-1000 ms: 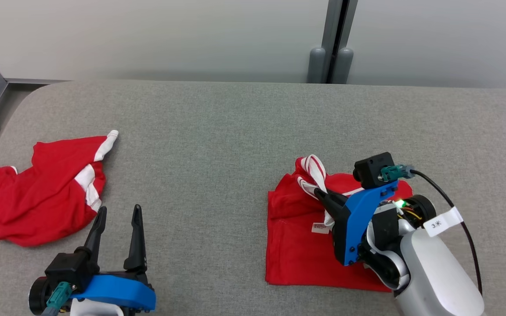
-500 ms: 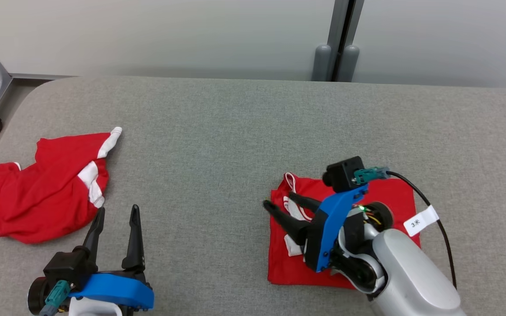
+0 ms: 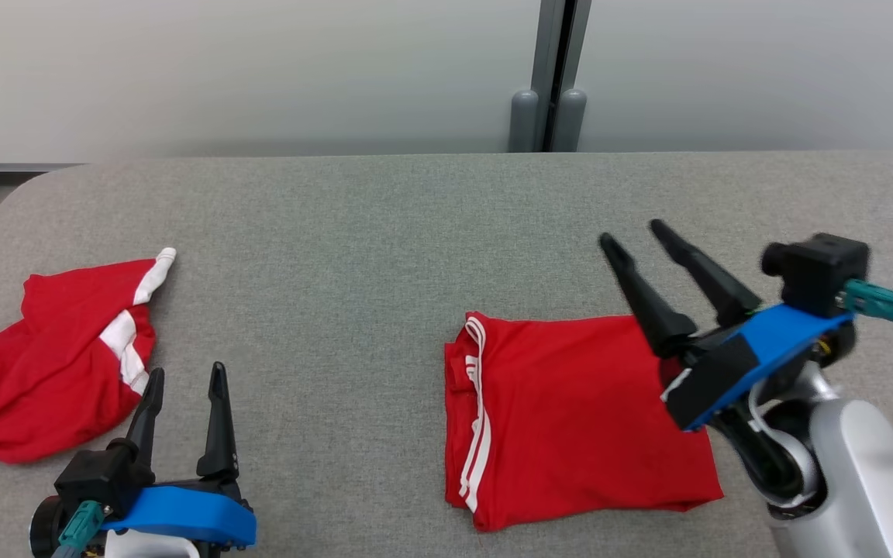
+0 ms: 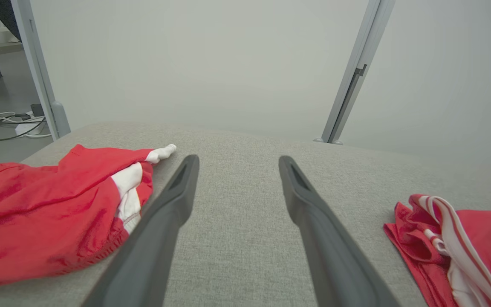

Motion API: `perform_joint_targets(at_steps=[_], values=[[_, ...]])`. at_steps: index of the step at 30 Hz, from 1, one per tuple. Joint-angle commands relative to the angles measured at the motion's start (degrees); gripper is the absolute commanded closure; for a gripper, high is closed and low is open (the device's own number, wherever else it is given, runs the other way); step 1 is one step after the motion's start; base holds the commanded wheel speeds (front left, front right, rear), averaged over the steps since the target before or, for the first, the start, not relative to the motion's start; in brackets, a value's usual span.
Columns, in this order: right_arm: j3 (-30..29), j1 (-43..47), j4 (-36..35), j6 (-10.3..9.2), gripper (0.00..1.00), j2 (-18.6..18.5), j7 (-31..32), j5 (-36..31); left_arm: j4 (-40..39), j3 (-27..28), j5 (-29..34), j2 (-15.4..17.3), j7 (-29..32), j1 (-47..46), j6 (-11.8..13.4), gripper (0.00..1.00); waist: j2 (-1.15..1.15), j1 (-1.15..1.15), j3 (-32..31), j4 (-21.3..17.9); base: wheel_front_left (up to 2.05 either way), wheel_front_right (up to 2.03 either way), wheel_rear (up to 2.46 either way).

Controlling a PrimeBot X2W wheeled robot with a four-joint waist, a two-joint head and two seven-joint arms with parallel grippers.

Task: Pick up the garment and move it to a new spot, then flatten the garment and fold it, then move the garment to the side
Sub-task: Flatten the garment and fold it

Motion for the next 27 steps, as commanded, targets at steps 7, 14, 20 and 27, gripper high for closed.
perform_joint_targets(at_steps=[7,14,20,27], values=[[-11.56,9.36,-1.35,0.02,0.0,0.36,-6.78,-9.82,-0.94,1.03,0.61,-0.27,-0.26,1.11,-0.27,0.0,0.01,0.0,-1.11,-1.08,0.0,0.0,0.0],[-17.43,15.55,1.23,0.01,0.0,2.28,-11.49,-15.9,-0.98,1.5,0.92,-0.61,-0.25,2.35,-0.51,0.0,0.01,0.0,-2.82,-2.04,0.0,0.0,0.0],[-17.58,17.29,4.45,0.01,0.0,3.68,-13.97,-18.94,-0.98,1.5,1.21,-0.93,-0.27,3.17,-0.69,0.0,0.01,0.0,-3.48,-2.29,0.0,0.0,0.0],[-15.46,15.58,7.72,0.01,0.0,4.5,-15.13,-20.68,-1.15,1.05,1.51,-1.11,-0.26,2.66,-0.92,0.0,0.01,0.0,-3.07,-1.32,0.0,0.0,0.0]])
